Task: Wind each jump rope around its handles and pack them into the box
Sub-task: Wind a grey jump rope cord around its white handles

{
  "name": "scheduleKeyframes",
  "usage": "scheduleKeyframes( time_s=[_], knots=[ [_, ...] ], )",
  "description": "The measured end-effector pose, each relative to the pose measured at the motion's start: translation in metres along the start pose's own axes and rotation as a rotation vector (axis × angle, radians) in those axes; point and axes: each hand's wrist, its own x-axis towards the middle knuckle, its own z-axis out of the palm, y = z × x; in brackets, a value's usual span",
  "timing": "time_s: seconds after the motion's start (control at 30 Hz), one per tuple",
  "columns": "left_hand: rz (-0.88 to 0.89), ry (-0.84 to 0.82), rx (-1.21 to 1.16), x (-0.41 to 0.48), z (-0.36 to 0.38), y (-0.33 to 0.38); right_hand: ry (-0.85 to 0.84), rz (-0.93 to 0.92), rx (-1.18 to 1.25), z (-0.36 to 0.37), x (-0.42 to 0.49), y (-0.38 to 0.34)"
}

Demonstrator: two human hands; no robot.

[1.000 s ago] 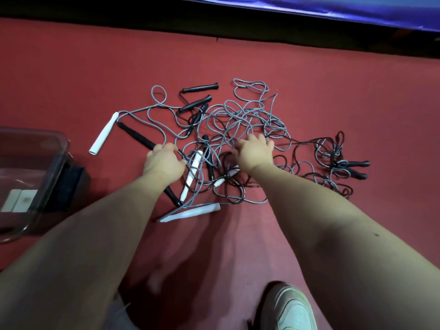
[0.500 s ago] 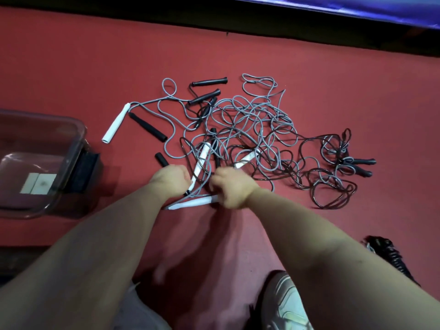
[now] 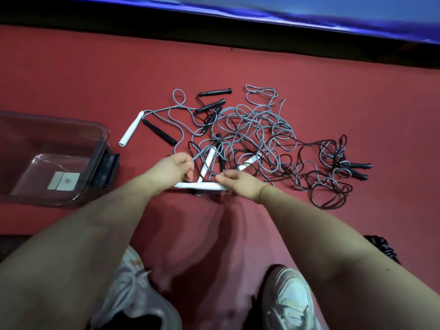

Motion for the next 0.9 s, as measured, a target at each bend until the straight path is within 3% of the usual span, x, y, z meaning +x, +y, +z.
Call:
scheduleKeyframes(
  time_s=[0.1, 0.13, 0.27, 0.37, 0.4, 0.47, 0.53, 0.57, 0.67, 0.77, 0.9],
  knots=[
    [0.094, -0.09, -0.159, -0.02, -0.02, 0.041, 0.309, -0.088, 0.071, -0.009, 0.003, -0.012],
    [0.114, -0.123, -0.178, -0.027, -0.026, 0.055, 0.338, -0.115, 0.025, -0.012, 0.005, -0.02],
    [0.091, -0.28, -0.208, -0.059, -0.046, 0.097, 0.197, -0.227, -0.15, -0.013, 0.005, -0.07],
    [0.092, -0.365, -0.15, -0.089, -0.061, 0.113, 0.248, -0.26, -0.112, -0.02, 0.0, -0.101],
    [0.096, -0.353, -0.137, -0.097, -0.067, 0.115, 0.293, -0.246, -0.078, -0.028, -0.004, -0.111],
    [0.095, -0.244, -0.105, -0.109, -0.08, 0.115, 0.55, -0.32, -0.035, -0.051, -0.018, -0.142],
    [0.12, -0.023, 0.004, -0.116, -0.088, 0.116, 0.823, -0.583, -0.087, -0.079, -0.043, -0.188],
    [0.149, 0.104, 0.062, -0.118, -0.089, 0.12, 0.866, -0.734, -0.157, -0.091, -0.059, -0.215],
    [0.285, 0.369, 0.164, -0.114, -0.082, 0.145, 0.84, -1.012, -0.386, -0.111, -0.106, -0.28],
    [0.369, 0.371, 0.299, -0.108, -0.07, 0.174, 0.824, -1.095, -0.445, -0.122, -0.146, -0.312],
    [0.403, 0.309, 0.162, -0.117, -0.05, 0.213, 0.73, -1.167, -0.557, -0.122, -0.187, -0.339]
  ],
)
